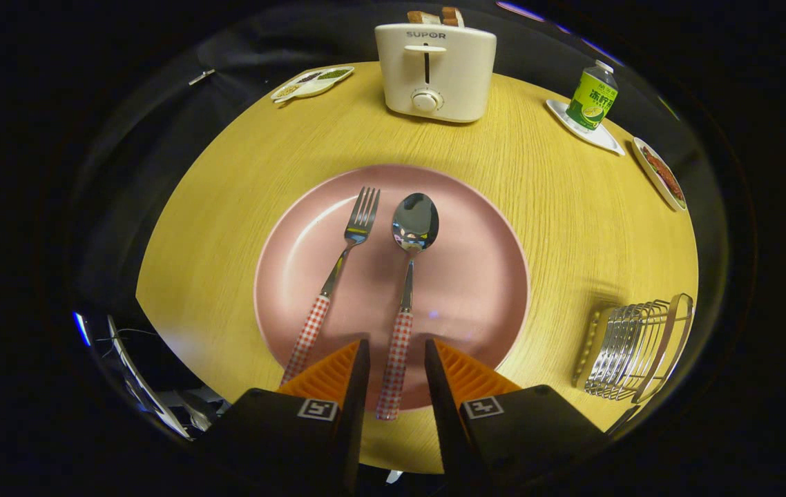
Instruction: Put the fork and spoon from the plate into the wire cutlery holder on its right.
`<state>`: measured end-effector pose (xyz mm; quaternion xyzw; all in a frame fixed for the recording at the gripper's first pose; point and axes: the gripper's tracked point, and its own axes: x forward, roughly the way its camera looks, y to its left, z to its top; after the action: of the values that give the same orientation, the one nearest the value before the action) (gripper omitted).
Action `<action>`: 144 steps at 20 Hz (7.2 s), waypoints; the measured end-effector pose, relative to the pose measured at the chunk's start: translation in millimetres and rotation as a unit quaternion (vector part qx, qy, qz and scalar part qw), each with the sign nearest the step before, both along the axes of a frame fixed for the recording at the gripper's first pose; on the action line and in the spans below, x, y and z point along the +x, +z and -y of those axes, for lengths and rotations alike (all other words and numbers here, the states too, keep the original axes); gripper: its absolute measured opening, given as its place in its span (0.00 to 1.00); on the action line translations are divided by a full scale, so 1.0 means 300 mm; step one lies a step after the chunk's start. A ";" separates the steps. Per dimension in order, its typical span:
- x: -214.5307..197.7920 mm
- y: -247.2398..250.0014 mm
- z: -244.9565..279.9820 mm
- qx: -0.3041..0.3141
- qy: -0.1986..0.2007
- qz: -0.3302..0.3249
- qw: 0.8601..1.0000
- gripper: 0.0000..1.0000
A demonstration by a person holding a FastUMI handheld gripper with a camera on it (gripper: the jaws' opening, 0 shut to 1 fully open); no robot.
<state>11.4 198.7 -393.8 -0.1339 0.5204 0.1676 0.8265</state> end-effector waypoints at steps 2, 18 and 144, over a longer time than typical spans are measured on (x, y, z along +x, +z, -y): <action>-0.002 -0.005 0.006 -0.006 -0.003 -0.004 1.000 0.42; -0.074 0.281 0.210 0.048 0.013 -0.010 0.999 0.11; -0.126 0.466 0.247 0.124 -0.011 -0.075 0.989 0.11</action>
<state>-26.4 124.7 -254.0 -0.0120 0.5580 0.2312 0.7969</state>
